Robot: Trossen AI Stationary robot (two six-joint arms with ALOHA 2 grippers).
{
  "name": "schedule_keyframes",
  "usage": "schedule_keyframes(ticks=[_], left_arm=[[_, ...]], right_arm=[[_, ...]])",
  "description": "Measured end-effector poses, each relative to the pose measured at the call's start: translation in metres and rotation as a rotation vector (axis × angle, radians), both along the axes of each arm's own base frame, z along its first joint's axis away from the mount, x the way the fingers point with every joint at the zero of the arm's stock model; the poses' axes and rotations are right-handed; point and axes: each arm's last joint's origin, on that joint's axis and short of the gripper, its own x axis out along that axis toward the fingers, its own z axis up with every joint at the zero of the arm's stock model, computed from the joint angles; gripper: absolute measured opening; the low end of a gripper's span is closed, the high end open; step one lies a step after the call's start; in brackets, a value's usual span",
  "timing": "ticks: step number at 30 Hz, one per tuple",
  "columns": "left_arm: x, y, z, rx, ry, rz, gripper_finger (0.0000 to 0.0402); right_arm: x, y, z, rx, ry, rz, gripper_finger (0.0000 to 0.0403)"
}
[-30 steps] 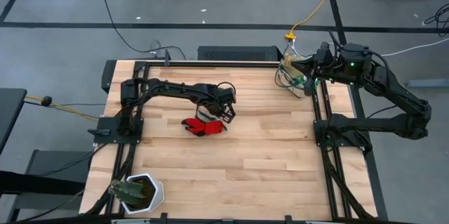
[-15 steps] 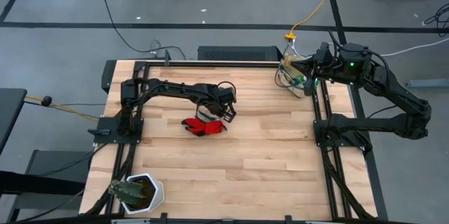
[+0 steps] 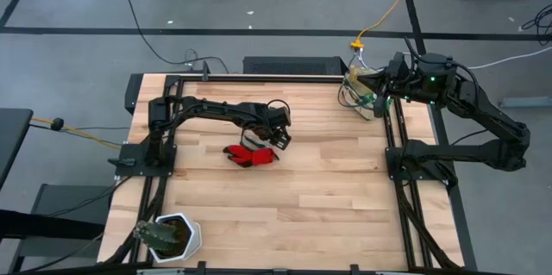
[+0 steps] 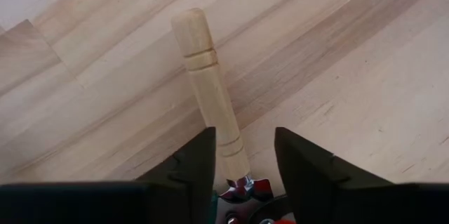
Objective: Pick & Place Garden tools in Gardening bag
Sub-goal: Put the brown trowel into the gardening bag
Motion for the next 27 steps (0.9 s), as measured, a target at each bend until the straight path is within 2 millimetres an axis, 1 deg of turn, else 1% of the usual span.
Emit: schedule_keyframes(ticks=[5,10,17,22,27], left_arm=[[0.0,0.001,0.0,0.0,0.001,0.003,0.0183],[-0.002,0.008,0.0,0.0,0.002,0.03,0.0193],[-0.005,0.019,0.001,-0.019,-0.006,0.092,0.0195],[-0.005,0.02,0.001,-0.021,-0.006,0.092,0.0194],[-0.005,0.02,0.001,-0.012,-0.005,0.093,0.0183]], right_arm=[[0.0,0.0,0.0,0.0,0.0,0.0,0.0],[0.0,0.0,0.0,0.0,0.0,0.0,0.0],[0.0,0.0,0.0,0.0,0.0,0.0,0.0],[0.0,0.0,0.0,0.0,0.0,0.0,0.0],[0.0,0.0,0.0,0.0,0.0,0.0,0.0]])
